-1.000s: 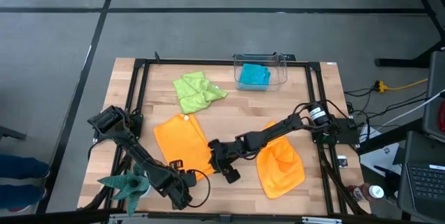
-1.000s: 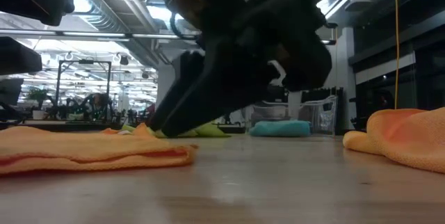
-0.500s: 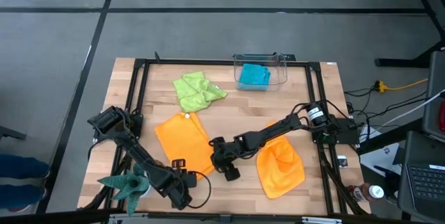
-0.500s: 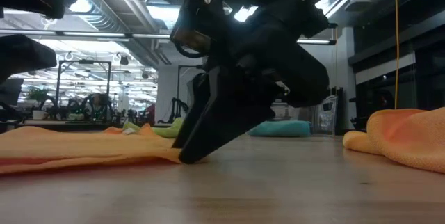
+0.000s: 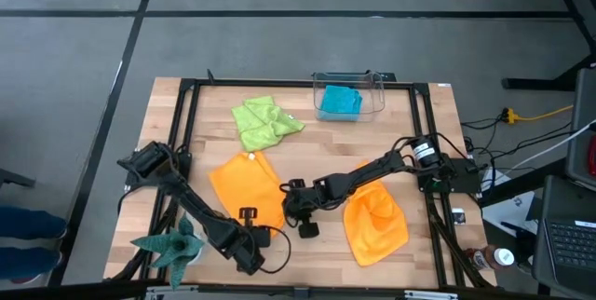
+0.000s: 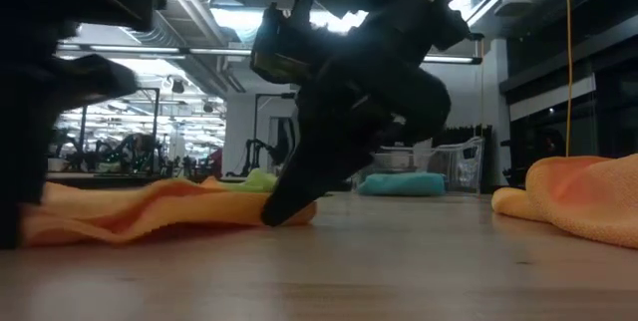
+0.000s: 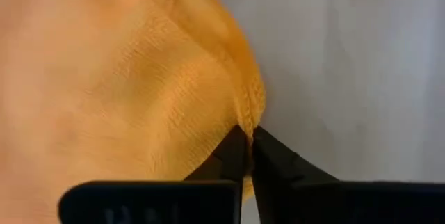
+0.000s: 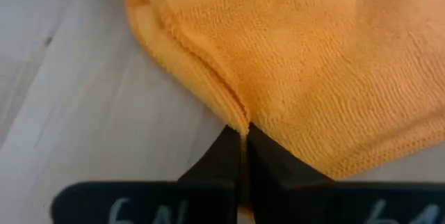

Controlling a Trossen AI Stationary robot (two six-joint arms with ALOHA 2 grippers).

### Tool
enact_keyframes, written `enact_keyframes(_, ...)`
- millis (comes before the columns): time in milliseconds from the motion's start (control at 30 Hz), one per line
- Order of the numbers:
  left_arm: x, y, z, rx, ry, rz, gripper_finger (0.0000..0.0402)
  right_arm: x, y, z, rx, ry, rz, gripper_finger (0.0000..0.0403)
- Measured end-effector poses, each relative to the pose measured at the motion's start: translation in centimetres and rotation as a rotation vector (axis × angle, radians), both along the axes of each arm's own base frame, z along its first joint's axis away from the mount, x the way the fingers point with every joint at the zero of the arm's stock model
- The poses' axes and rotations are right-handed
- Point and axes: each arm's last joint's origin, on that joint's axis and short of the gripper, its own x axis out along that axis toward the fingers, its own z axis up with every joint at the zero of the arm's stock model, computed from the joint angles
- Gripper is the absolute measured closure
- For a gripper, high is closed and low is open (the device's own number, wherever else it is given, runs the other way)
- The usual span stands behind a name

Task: Fold microfiber towels
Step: Fold the left yellow microfiber cloth

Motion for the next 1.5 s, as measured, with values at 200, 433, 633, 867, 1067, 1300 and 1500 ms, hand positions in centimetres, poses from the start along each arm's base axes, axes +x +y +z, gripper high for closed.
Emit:
enact_keyframes(200, 1.0, 1.4, 0.0, 0.043, 0.008, -0.063, 0.0400, -1.4, 0.2, 1.5, 0.028, 0.105, -0.061, 0.0393)
enact_keyframes(433, 2.7, 2.1, 0.2, 0.003, -0.067, -0.076, 0.0401, -3.9, 2.4, 3.3, 0.035, 0.215, -0.067, 0.0395)
enact_keyframes(633, 3.6, 1.3, 1.1, -0.033, -0.114, -0.095, 0.0401, -5.2, 5.0, 3.6, 0.039, 0.228, -0.024, 0.0395)
enact_keyframes(867, 4.3, -1.1, 3.7, -0.115, -0.171, -0.138, 0.0401, -5.5, 7.0, 4.3, 0.053, 0.201, -0.055, 0.0396)
enact_keyframes(1067, 4.3, -3.2, 7.6, -0.077, -0.215, -0.190, 0.0401, -5.1, 8.0, 6.6, -0.024, 0.155, -0.046, 0.0396)
enact_keyframes(1300, 3.3, -3.1, 9.8, 0.069, -0.142, -0.191, 0.0401, -4.9, 8.5, 10.0, -0.289, 0.065, -0.087, 0.0396)
enact_keyframes(1500, 2.6, -1.2, 9.8, 0.237, -0.029, -0.172, 0.0401, -4.0, 7.5, 12.0, -0.519, -0.054, -0.123, 0.0396)
